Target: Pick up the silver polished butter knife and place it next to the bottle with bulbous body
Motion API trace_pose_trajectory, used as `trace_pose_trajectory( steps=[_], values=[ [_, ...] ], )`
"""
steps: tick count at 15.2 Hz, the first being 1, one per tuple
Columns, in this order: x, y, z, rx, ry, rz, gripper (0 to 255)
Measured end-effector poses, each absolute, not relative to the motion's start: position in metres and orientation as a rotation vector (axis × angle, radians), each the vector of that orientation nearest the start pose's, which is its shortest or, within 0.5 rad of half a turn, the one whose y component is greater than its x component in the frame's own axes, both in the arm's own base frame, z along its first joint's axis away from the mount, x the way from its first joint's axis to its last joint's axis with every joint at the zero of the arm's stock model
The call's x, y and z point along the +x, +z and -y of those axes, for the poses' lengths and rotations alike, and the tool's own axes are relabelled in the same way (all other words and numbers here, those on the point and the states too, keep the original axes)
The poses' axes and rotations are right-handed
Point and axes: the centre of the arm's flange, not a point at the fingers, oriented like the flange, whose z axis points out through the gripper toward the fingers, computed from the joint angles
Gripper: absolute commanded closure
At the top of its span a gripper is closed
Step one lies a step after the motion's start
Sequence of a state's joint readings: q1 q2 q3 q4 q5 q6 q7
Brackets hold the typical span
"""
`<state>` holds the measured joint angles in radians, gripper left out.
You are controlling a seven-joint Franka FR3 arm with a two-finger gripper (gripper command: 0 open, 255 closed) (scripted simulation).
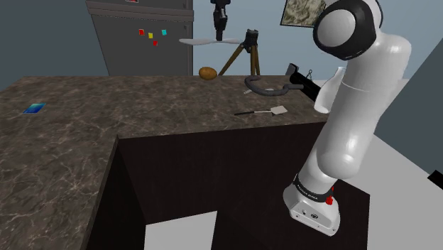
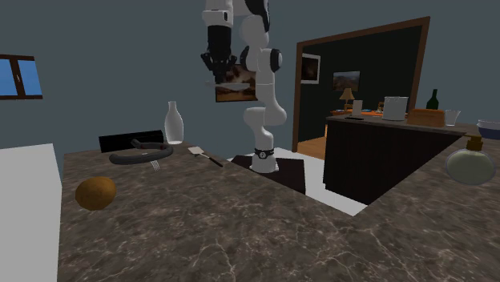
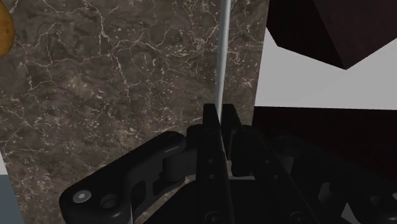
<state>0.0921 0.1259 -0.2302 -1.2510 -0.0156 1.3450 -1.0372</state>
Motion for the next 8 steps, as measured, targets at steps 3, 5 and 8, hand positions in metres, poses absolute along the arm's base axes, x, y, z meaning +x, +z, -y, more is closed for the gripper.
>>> trace_pose_trajectory(
  steps=[3,5,8],
  values=[
    [0.535,0.681,0.098,-2.848,0.076,1.371,255],
    [0.516,0.683,0.119,-2.848,0.075,1.371,255],
    [0.488,0.683,0.147,-2.848,0.076,1.371,255]
  ],
)
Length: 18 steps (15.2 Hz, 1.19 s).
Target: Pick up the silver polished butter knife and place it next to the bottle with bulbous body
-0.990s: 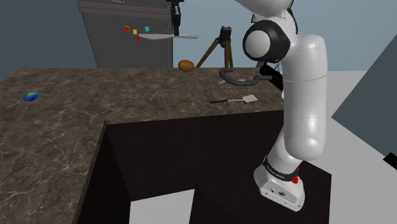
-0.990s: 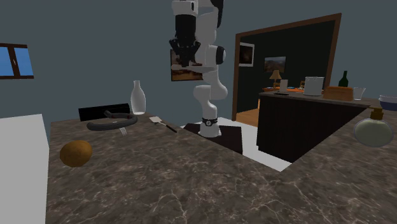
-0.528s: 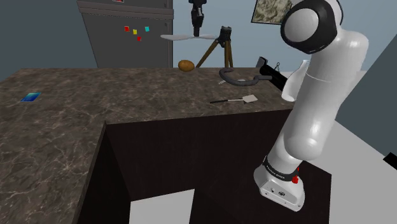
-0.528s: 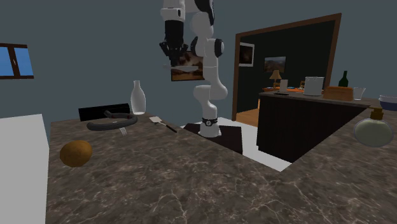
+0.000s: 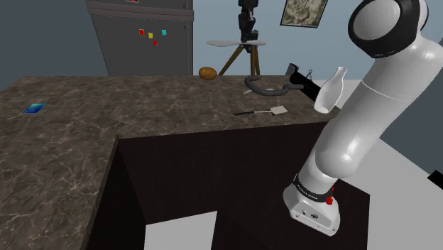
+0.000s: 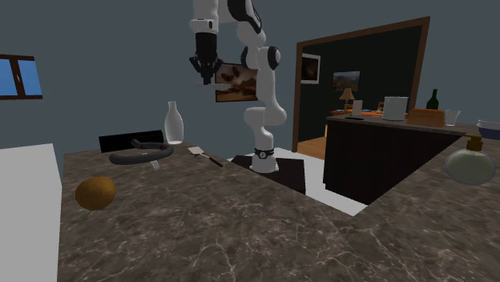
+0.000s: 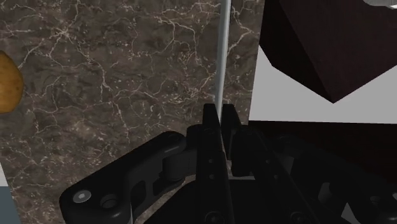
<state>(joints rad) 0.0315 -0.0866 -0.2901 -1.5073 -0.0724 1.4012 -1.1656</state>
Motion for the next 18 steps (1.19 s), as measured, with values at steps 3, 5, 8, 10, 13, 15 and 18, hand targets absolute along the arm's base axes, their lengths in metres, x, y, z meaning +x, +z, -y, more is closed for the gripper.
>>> trace_pose_trajectory(
  steps=[3,5,8,10,13,15,18],
  values=[
    [0.462,0.685,0.173,-2.848,0.076,1.371,255],
    [0.443,0.684,0.196,-2.848,0.077,1.371,255],
    [0.42,0.685,0.222,-2.848,0.076,1.37,255],
    [0.398,0.685,0.241,-2.848,0.076,1.371,255],
    [0.372,0.684,0.268,-2.849,0.076,1.37,255],
    [0.353,0.683,0.287,-2.848,0.076,1.371,255],
    [0.325,0.687,0.318,-2.848,0.076,1.37,255]
  ],
)
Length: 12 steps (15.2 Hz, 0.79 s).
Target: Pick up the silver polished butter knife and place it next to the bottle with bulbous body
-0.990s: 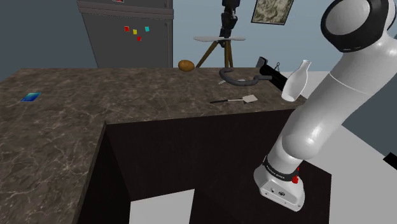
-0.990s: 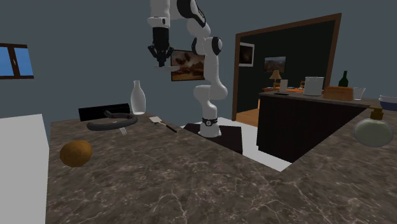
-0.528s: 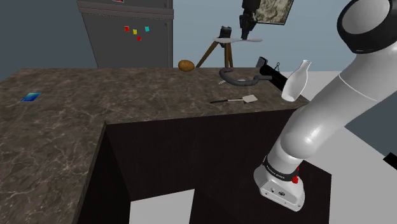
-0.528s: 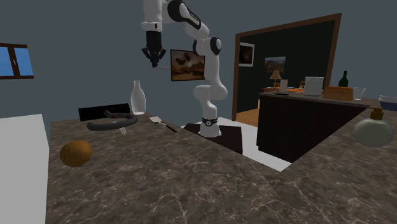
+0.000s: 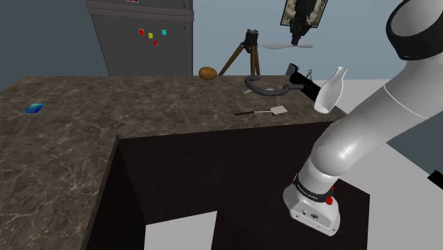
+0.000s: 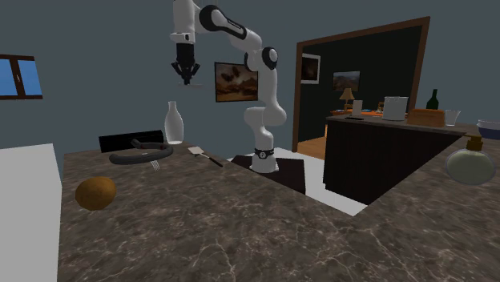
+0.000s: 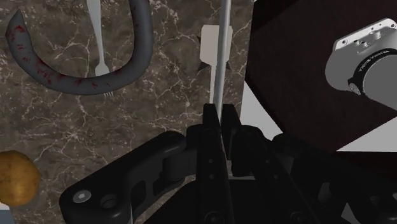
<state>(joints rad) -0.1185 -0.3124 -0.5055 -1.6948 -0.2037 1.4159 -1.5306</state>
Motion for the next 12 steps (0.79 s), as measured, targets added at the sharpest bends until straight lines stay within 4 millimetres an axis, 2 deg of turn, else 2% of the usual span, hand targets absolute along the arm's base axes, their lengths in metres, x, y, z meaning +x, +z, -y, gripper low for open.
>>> trace_pose_trajectory(
  steps=[9,12],
  values=[
    [0.245,0.685,0.405,-2.848,0.076,1.37,255],
    [0.237,0.672,0.413,-2.847,0.076,1.371,255]
  ],
)
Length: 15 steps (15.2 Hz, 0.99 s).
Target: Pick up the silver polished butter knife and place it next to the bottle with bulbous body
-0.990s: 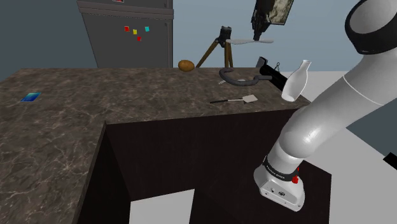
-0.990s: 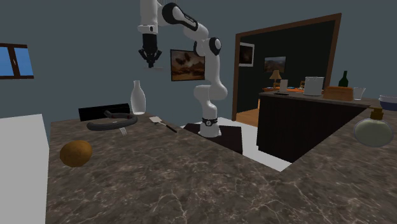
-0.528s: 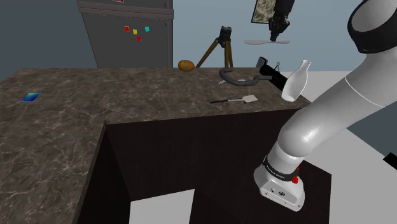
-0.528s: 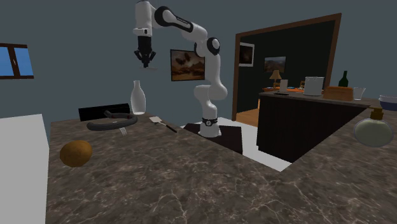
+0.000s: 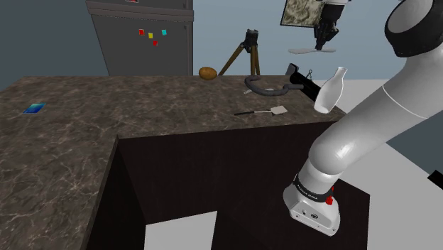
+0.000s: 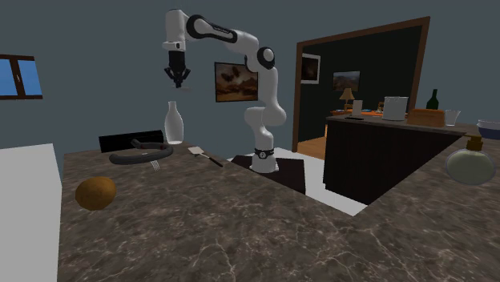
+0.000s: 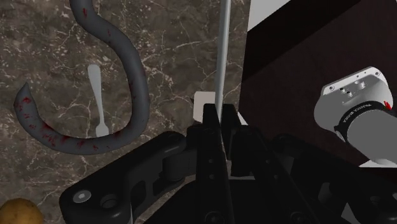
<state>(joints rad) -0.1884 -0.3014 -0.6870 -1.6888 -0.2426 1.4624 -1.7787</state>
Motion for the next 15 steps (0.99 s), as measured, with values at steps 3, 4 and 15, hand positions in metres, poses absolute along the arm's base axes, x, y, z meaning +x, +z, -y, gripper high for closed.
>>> trace_pose_trajectory(
  steps=[3,4,15],
  values=[
    [0.234,0.656,0.413,-2.847,0.076,1.372,255],
    [0.234,0.651,0.413,-2.847,0.076,1.372,255],
    [0.234,0.593,0.413,-2.847,0.076,1.372,255]
  ],
)
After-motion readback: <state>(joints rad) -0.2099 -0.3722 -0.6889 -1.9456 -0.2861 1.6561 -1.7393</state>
